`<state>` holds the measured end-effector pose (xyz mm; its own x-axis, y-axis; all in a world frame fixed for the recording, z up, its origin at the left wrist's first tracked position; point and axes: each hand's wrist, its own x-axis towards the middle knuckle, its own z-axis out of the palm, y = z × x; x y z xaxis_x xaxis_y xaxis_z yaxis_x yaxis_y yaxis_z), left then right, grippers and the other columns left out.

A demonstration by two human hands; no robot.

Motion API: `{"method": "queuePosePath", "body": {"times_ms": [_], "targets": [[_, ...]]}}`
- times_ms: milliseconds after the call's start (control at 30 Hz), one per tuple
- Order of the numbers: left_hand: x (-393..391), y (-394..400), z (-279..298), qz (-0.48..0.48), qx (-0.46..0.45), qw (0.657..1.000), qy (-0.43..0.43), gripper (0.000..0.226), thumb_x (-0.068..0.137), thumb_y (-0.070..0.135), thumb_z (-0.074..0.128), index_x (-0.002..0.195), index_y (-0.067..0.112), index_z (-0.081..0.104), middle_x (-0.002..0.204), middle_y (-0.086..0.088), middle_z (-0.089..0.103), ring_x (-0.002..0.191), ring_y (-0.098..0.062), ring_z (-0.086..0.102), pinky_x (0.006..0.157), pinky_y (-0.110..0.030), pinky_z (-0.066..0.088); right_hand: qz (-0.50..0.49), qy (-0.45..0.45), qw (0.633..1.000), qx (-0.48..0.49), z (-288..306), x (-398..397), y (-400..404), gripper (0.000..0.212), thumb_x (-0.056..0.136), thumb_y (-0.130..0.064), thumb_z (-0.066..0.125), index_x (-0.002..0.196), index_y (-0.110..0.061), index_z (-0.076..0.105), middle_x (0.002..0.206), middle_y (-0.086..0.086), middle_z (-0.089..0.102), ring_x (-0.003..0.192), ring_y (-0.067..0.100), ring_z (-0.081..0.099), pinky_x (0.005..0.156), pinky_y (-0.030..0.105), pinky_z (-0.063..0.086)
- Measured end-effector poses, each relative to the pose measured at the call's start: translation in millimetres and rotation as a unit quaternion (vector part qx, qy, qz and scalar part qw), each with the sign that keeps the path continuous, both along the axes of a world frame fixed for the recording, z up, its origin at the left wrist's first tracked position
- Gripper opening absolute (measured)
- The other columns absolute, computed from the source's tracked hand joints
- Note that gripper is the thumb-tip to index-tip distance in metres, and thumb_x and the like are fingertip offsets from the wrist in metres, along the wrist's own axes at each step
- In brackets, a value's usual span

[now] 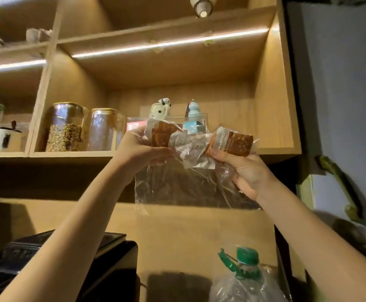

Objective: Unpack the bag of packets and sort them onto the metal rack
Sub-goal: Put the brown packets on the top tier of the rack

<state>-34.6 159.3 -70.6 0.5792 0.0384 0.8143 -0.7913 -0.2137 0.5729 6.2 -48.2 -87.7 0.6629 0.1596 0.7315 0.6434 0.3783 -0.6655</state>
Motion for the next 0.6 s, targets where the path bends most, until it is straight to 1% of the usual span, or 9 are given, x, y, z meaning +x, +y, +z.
{"method": "queuePosePath", "body": {"times_ms": [67,133,200,267,333,400,433,500,600], "targets": [[4.4,1.8,0.6,0.003,0.012,1.000,-0.006,0.033,0.063,0.000,0.075,0.088,0.018,0.063,0.084,-0.005,0.070,0.066,-0.011,0.070,0.059,-0.022,0.058,0.001,-0.003,1.000,0.006,-2.2,8.5,1.0,0.042,0.050,-0.011,0.075,0.091,-0.011,0.067,0.086,0.005,0.074,0.087,0.020,0.069,0.081,0.033,0.055],[11.1,3.2,-4.7,0.005,0.020,1.000,0.006,0.037,0.064,0.002,0.076,0.096,0.014,0.063,0.090,-0.007,0.070,0.075,-0.016,0.069,0.060,-0.022,0.058,0.004,0.006,1.000,0.010,-10.1,16.6,1.4,0.040,0.050,-0.011,0.075,0.089,-0.012,0.067,0.085,0.004,0.075,0.088,0.020,0.069,0.081,0.034,0.054],[19.4,3.7,-15.2,0.005,0.021,0.999,0.033,0.042,0.065,0.003,0.076,0.103,0.011,0.062,0.092,-0.007,0.069,0.080,-0.016,0.068,0.060,-0.021,0.058,0.009,0.017,1.000,0.005,-24.0,24.2,0.4,0.038,0.050,-0.011,0.075,0.087,-0.013,0.068,0.082,0.002,0.075,0.085,0.018,0.070,0.076,0.032,0.056],[27.3,4.0,-30.3,0.004,0.027,0.998,0.055,0.041,0.065,0.003,0.076,0.102,0.011,0.063,0.093,-0.005,0.070,0.082,-0.016,0.069,0.062,-0.021,0.058,0.025,0.033,0.999,0.001,-42.1,31.7,-0.7,0.033,0.055,-0.009,0.073,0.088,-0.013,0.068,0.082,0.003,0.075,0.082,0.017,0.071,0.068,0.029,0.057],[33.9,4.8,-48.6,-0.001,0.033,0.997,0.063,0.035,0.064,0.002,0.076,0.093,0.017,0.066,0.088,0.000,0.073,0.079,-0.013,0.070,0.062,-0.021,0.058,0.039,0.051,0.998,0.005,-61.8,39.3,-0.9,0.031,0.058,-0.006,0.070,0.088,-0.011,0.068,0.080,0.003,0.075,0.079,0.017,0.071,0.064,0.026,0.058],[39.6,5.7,-69.8,-0.004,0.040,0.997,0.069,0.032,0.064,0.000,0.076,0.086,0.020,0.066,0.073,0.009,0.074,0.072,-0.007,0.070,0.057,-0.018,0.055,0.026,0.069,0.997,0.000,-81.8,46.3,-0.2,0.030,0.058,-0.005,0.071,0.087,-0.012,0.068,0.079,0.001,0.075,0.077,0.015,0.070,0.066,0.025,0.058],[43.3,6.0,-80.6,0.000,0.041,0.996,0.076,0.031,0.064,0.000,0.076,0.085,0.020,0.066,0.068,0.012,0.073,0.068,-0.005,0.069,0.055,-0.016,0.054,0.016,0.076,0.997,-0.007,-91.5,49.2,0.3,0.028,0.060,-0.004,0.071,0.087,-0.013,0.068,0.079,0.000,0.075,0.077,0.015,0.070,0.067,0.025,0.058],[50.3,6.4,-102.6,0.006,0.038,0.994,0.098,0.030,0.064,0.001,0.077,0.085,0.020,0.066,0.063,0.016,0.071,0.065,-0.002,0.068,0.053,-0.016,0.053,-0.005,0.089,0.996,-0.028,-112.1,54.4,0.1,0.025,0.067,-0.001,0.069,0.087,-0.015,0.067,0.078,-0.003,0.075,0.075,0.012,0.070,0.069,0.025,0.057],[61.5,6.5,-137.1,0.004,0.032,0.989,0.143,0.030,0.065,0.000,0.077,0.087,0.016,0.065,0.060,0.014,0.071,0.060,-0.001,0.068,0.050,-0.015,0.052,-0.019,0.120,0.991,-0.050,-145.2,61.1,-2.1,0.024,0.075,0.005,0.064,0.091,-0.013,0.065,0.073,-0.005,0.074,0.071,0.010,0.070,0.065,0.022,0.057]]}}
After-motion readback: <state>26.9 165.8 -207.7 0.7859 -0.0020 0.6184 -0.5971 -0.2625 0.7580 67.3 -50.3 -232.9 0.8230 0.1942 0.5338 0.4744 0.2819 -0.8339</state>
